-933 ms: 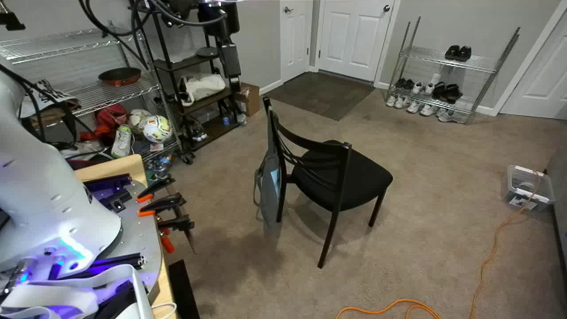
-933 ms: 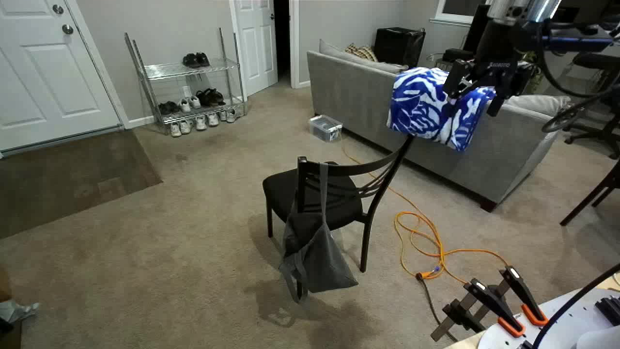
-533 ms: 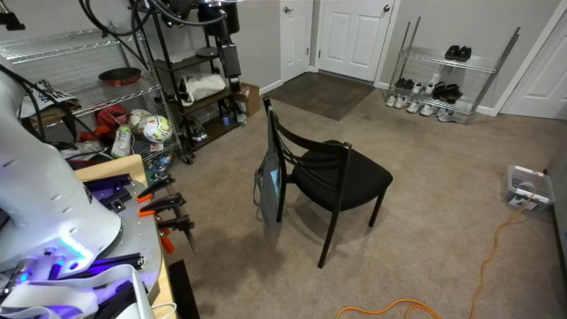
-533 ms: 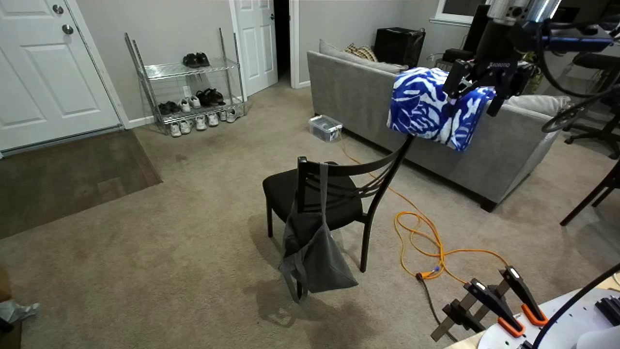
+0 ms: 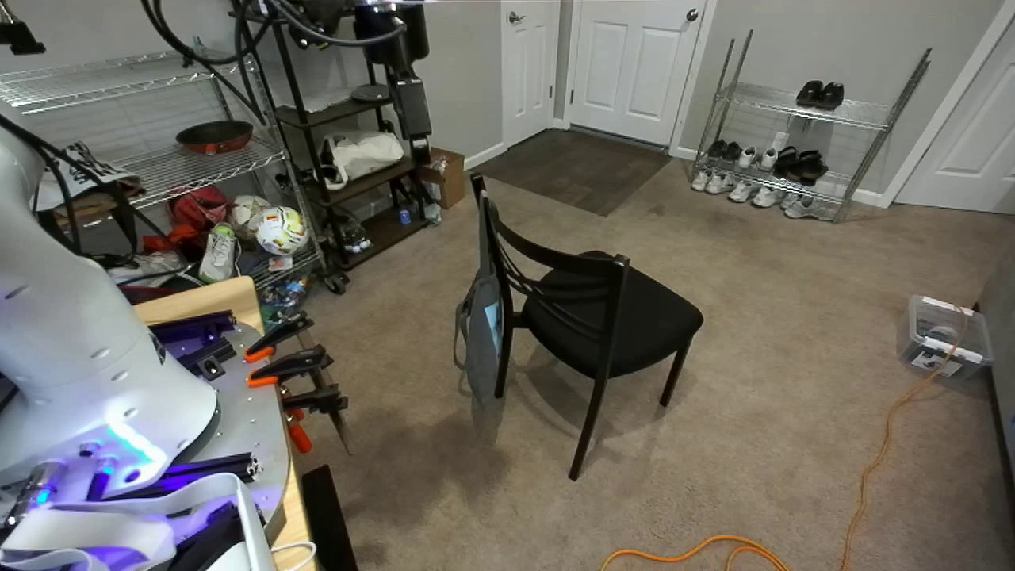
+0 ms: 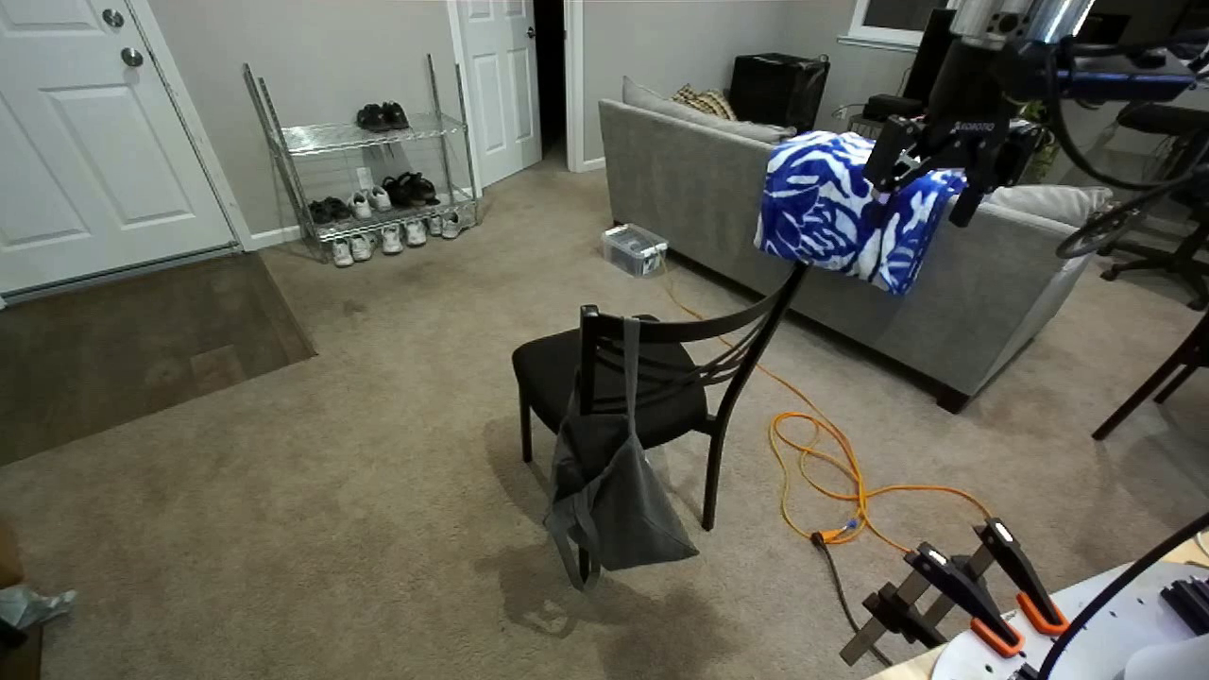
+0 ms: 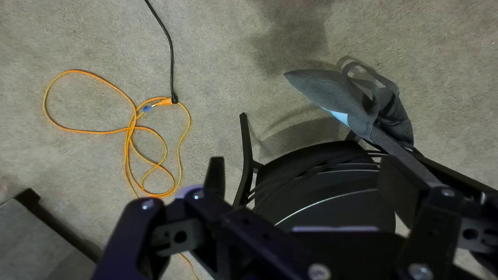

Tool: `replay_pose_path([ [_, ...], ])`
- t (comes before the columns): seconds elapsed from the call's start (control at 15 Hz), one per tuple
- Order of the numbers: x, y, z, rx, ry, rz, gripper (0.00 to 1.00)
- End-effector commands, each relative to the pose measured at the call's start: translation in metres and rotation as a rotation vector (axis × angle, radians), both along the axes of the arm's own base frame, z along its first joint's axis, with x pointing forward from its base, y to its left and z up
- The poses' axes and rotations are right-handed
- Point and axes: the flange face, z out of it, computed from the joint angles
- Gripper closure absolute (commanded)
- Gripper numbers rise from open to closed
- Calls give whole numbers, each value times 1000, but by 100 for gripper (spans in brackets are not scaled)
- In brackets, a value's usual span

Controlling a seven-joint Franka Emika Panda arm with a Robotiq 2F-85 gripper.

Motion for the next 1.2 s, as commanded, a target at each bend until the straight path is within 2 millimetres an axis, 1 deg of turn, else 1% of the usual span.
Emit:
replay_pose_path([
  [0.0,0,0,0,0,1,0,0],
  [0.8,0,0,0,0,1,0,0],
  [0.93,10,3,0,-5,-24,-8,0],
  [1.07,28,10,5,-37,-69,32,0],
  [1.13,39,18,7,-53,-81,83,0],
])
